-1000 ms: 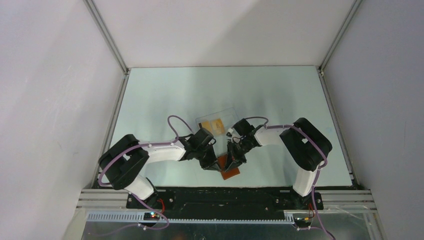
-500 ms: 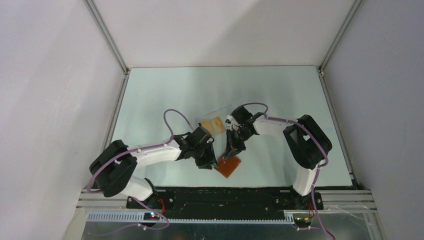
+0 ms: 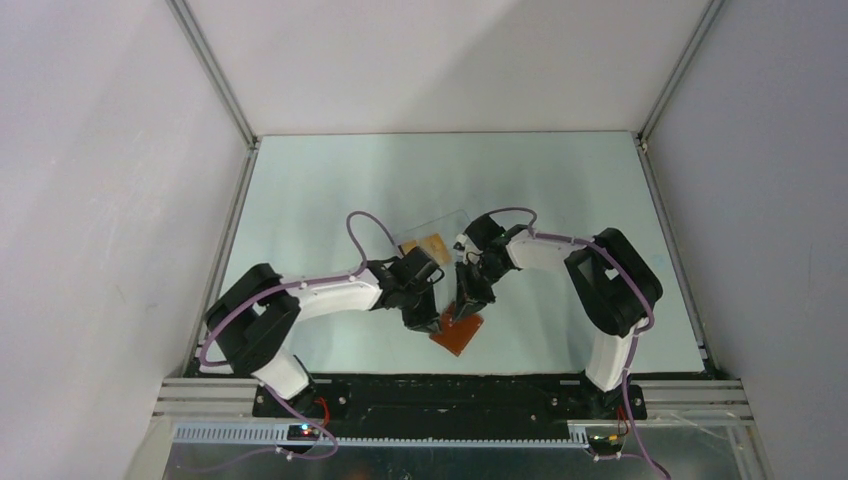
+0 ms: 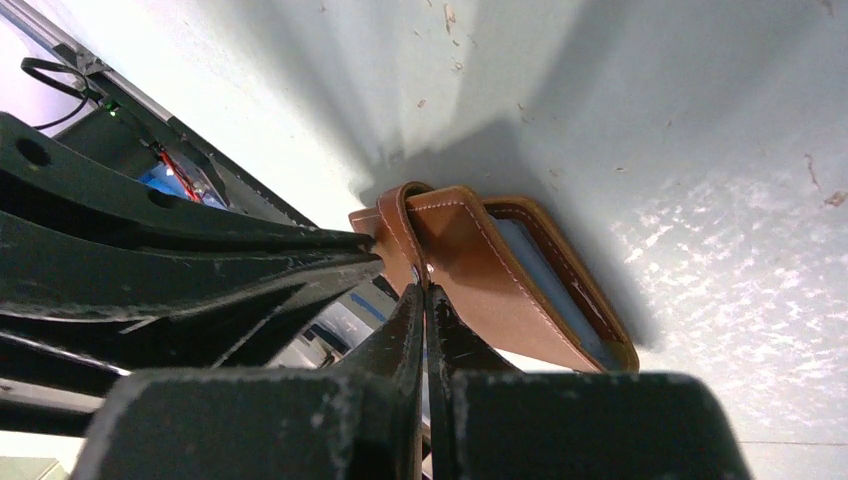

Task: Put the credit cards into the card holder
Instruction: Close the card holder at the center of the board.

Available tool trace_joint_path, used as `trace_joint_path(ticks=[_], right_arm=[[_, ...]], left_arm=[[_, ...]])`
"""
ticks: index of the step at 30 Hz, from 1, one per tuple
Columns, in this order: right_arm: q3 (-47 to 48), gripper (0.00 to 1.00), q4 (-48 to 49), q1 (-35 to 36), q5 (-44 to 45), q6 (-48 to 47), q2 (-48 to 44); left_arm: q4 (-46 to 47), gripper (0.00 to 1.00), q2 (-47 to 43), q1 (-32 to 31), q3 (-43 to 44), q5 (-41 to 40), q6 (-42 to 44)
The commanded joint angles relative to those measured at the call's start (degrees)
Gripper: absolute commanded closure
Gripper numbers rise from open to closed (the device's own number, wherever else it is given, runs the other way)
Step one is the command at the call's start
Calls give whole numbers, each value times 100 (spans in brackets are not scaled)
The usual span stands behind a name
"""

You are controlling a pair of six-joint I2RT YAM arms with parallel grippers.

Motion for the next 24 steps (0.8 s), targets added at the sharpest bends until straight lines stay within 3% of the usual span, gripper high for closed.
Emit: trace_joint_path(ticks=[1,6,24], right_arm=[[102,100,-225,36,22,68,-338],[-104,100,-160,32,23,219,-545],[-1060,100,744,259,189,1004,-615]], left_arm=[[66,91,150,-212,247,143,-237],[335,100,296,-303,177,226,-476],[407,100,248,-277,36,29,-476]])
